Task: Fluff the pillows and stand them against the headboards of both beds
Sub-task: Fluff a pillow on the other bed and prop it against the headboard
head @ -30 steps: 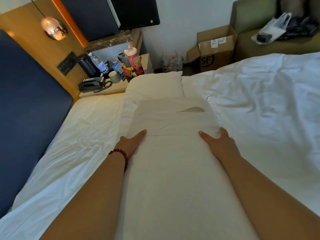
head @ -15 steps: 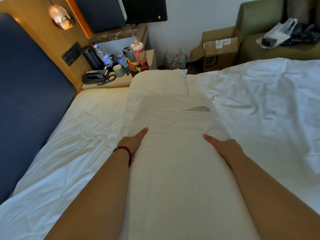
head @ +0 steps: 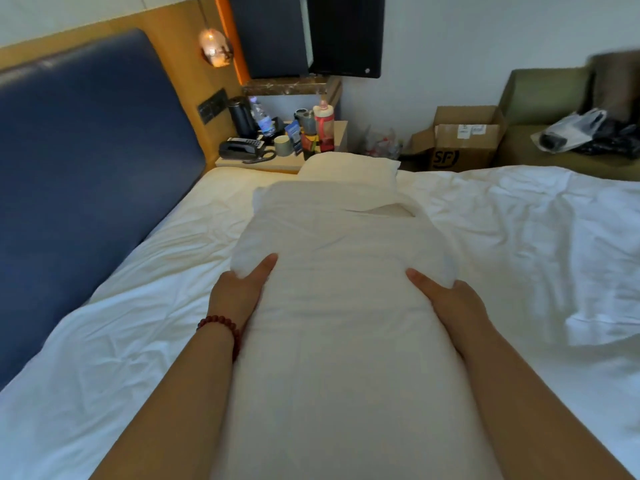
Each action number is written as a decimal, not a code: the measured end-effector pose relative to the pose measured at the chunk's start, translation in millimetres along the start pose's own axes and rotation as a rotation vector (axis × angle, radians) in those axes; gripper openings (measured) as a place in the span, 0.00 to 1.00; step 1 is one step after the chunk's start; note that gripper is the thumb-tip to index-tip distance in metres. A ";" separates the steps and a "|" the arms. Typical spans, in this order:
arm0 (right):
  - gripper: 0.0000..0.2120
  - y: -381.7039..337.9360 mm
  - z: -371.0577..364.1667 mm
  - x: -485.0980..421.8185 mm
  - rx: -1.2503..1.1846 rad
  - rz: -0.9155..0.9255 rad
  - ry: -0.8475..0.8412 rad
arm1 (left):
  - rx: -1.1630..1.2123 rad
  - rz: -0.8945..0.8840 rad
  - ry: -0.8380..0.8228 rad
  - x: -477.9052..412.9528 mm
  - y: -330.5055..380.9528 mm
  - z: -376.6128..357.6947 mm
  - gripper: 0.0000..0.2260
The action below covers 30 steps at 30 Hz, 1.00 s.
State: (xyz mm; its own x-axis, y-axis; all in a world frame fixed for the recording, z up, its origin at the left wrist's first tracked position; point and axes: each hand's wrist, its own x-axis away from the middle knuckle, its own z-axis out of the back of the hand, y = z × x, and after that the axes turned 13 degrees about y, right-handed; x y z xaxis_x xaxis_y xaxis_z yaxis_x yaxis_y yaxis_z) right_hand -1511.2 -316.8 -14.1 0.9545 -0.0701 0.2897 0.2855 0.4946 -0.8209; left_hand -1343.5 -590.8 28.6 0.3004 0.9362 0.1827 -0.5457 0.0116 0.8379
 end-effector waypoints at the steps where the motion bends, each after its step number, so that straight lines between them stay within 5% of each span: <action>1: 0.46 -0.3 4.9 14.1 -0.028 0.016 -0.026 | 0.008 0.001 0.016 13.3 -8.4 16.1 0.38; 5: 0.47 -0.3 8.9 72.6 -0.071 0.095 -0.174 | 0.041 0.032 0.144 55.7 -48.6 83.3 0.37; 11: 0.32 -18.1 -19.1 165.2 -0.098 0.210 -0.234 | 0.066 0.074 0.232 79.9 -98.0 186.0 0.50; 15: 0.43 -30.6 -44.4 233.3 -0.105 0.291 -0.245 | 0.103 0.077 0.281 88.4 -133.8 256.9 0.42; 24: 0.41 -35.8 -156.4 418.5 -0.153 0.385 -0.275 | 0.127 0.072 0.370 58.5 -222.7 455.0 0.42; 30: 0.38 -39.6 -207.1 487.5 -0.178 0.389 -0.295 | 0.190 0.086 0.366 44.6 -269.6 522.4 0.35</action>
State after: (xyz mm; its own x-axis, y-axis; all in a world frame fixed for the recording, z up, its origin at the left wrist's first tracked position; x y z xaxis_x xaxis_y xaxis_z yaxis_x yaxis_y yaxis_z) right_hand -1039.4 -550.0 57.7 0.9354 0.3498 0.0516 -0.0512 0.2785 -0.9591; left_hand -774.3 -735.8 79.6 -0.0570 0.9943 0.0901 -0.3927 -0.1053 0.9136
